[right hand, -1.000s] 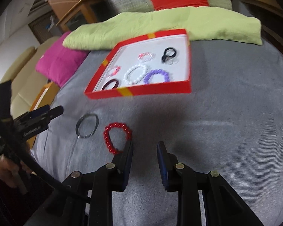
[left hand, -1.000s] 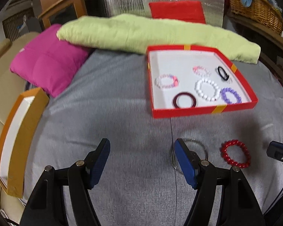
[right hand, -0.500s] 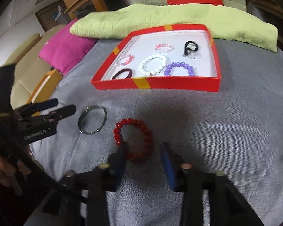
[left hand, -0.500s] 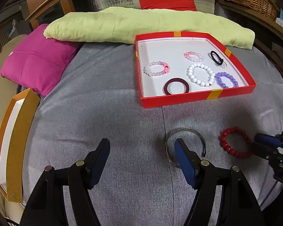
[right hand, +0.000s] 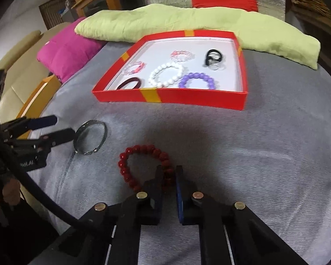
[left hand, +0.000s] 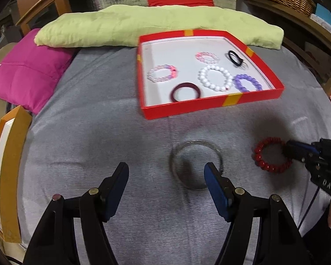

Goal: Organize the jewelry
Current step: 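Lower the right tool onto the red bead bracelet while the left tool approaches the silver bangle, then close the right tool on the red bead bracelet while the left tool grips the silver bangle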

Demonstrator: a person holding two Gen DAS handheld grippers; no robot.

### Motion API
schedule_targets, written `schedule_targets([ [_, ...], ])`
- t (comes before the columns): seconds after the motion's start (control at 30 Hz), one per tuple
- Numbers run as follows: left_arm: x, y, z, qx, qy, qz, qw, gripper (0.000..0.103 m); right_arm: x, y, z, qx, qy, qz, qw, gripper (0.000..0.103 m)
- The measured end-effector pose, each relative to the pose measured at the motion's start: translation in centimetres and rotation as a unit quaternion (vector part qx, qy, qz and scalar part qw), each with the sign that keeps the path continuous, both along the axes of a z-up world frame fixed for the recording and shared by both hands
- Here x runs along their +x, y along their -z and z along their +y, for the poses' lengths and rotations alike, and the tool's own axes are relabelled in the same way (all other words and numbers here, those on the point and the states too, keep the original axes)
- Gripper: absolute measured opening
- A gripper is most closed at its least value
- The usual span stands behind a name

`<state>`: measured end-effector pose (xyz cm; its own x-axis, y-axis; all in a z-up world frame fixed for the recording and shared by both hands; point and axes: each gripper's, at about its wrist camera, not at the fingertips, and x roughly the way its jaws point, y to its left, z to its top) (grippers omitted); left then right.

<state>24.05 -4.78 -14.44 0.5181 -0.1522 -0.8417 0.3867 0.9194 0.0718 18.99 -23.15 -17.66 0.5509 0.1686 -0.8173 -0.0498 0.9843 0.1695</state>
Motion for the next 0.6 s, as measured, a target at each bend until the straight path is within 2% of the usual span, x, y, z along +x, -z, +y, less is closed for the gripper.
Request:
schedule_targets([
  [0.27,-0.1,0.7,-1.4,0.012,0.012,0.013,0.9998,0.071,-0.4,-0.6,-2.5,0.013,0.024,-0.004,1.000,0.010],
  [0.6,0.2,0.9,-1.5,-0.017,0.017,0.032,0.9992,0.071,-1.0,-1.0,-4.8,0.029,0.049,-0.006,0.998,0.011],
])
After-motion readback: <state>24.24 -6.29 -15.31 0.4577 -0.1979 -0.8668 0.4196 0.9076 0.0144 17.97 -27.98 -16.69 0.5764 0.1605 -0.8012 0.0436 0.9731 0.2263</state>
